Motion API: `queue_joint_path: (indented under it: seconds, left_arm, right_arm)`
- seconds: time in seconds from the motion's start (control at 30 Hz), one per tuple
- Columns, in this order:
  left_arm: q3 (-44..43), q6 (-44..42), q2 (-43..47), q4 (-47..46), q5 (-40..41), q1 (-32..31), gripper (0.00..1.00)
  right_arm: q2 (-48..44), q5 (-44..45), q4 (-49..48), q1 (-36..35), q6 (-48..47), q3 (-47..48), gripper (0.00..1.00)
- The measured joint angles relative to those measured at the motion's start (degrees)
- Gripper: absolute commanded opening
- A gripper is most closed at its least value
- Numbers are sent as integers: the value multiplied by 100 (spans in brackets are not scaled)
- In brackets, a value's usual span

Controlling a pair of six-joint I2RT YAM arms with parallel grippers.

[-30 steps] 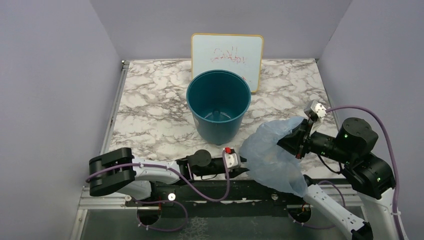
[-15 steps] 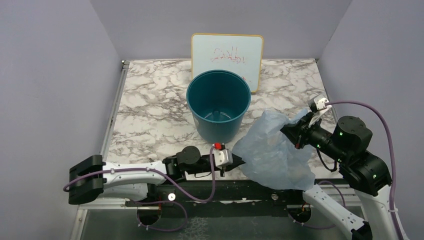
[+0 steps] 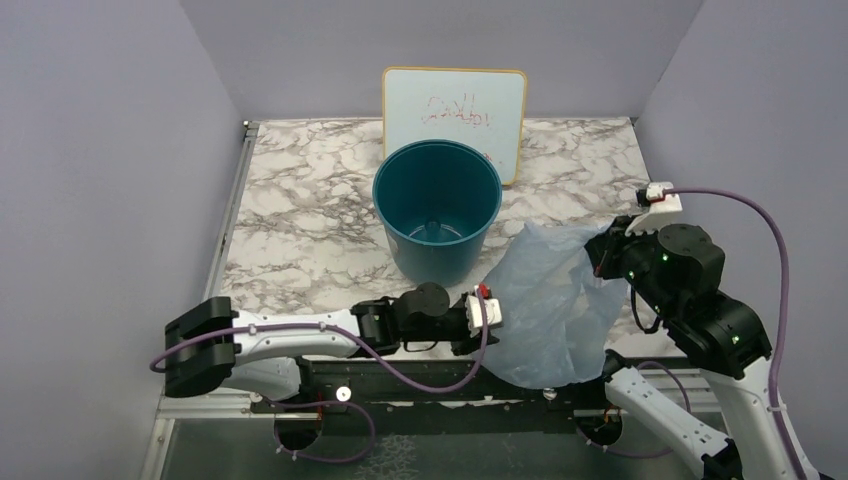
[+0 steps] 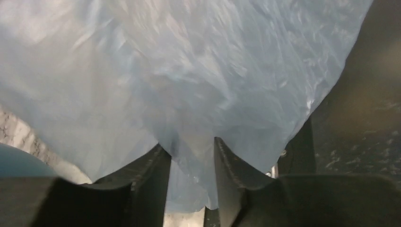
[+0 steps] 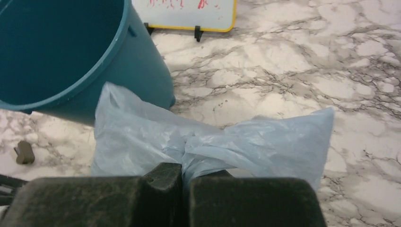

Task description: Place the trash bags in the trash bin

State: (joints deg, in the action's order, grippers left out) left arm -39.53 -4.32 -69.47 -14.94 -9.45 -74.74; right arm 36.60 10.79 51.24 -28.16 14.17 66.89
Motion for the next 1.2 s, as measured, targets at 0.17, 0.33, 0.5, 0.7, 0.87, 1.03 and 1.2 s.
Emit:
queue_joint_path:
  seconds: [0.17, 0.33, 0.5, 0.7, 0.87, 1.03, 1.2]
  left_arm:
    - [216, 330, -595, -304, 157, 0, 98]
    - [407, 560, -745, -758, 203, -2, 99]
    - [892, 699, -444, -1346, 247, -2, 99]
    - [1659, 977, 273, -1880, 732, 0, 99]
    - [1821, 859, 367, -2085, 839, 0, 99]
    - [1840, 643, 297, -2273, 721, 0, 99]
    - [1882, 599, -22, -2647, 514, 0, 99]
  right_arm:
    - [26, 345, 79, 0, 341, 76, 1]
    - [179, 363, 197, 0, 474, 87, 1]
    - [225, 354, 199, 0, 514, 85, 1]
    - [354, 278, 199, 0, 507, 85, 1]
    - [461, 122, 197, 0, 507, 85, 1]
    - [459, -20, 197, 0, 507, 85, 1]
    - [459, -81, 195, 0, 507, 85, 0]
